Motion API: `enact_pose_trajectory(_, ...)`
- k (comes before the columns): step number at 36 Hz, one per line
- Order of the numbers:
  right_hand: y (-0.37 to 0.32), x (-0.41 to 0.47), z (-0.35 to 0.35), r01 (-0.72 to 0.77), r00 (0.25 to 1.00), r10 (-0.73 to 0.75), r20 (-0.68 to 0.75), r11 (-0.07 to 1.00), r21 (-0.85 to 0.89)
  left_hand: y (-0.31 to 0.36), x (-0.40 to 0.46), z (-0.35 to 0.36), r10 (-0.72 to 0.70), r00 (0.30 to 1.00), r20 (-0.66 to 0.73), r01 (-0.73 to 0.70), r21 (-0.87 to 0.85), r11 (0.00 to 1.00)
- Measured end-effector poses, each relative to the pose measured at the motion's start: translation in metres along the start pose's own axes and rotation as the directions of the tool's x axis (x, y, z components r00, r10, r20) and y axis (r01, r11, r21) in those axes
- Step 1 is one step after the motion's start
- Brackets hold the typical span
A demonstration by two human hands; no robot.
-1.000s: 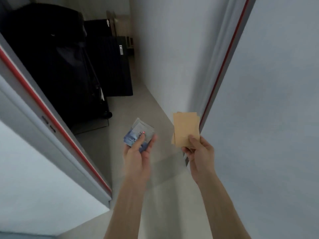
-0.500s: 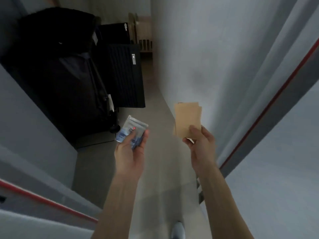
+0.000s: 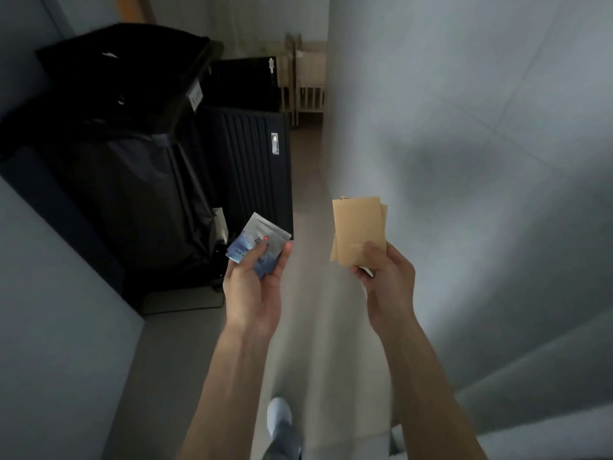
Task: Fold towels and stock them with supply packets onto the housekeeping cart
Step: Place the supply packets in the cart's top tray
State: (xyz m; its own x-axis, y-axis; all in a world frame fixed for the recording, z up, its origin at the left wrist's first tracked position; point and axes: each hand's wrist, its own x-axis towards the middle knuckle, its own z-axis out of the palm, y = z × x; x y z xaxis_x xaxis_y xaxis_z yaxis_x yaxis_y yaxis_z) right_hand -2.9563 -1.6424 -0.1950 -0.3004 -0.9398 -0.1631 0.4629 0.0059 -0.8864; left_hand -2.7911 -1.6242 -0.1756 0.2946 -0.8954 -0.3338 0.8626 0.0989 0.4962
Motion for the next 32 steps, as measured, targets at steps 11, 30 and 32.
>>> enact_pose_trajectory(11, 0.002, 0.200, 0.086, 0.046, 0.996, -0.056, -0.065, 0.990, -0.136, -0.018, 0.215, 0.092, -0.082, 0.996, 0.033, 0.083, -0.052, 0.995)
enact_pose_trajectory(30, -0.007, 0.498, 0.189, 0.003, 0.999, -0.006, -0.048, 0.998, -0.055, -0.059, 0.482, 0.230, -0.043, 0.998, 0.054, 0.047, -0.060, 0.997)
enact_pose_trajectory(32, -0.005, 0.534, 0.196, 0.004, 1.000, -0.005, -0.008, 0.998, -0.061, -0.066, 0.507, 0.246, -0.004, 0.998, 0.055, 0.008, -0.064, 0.998)
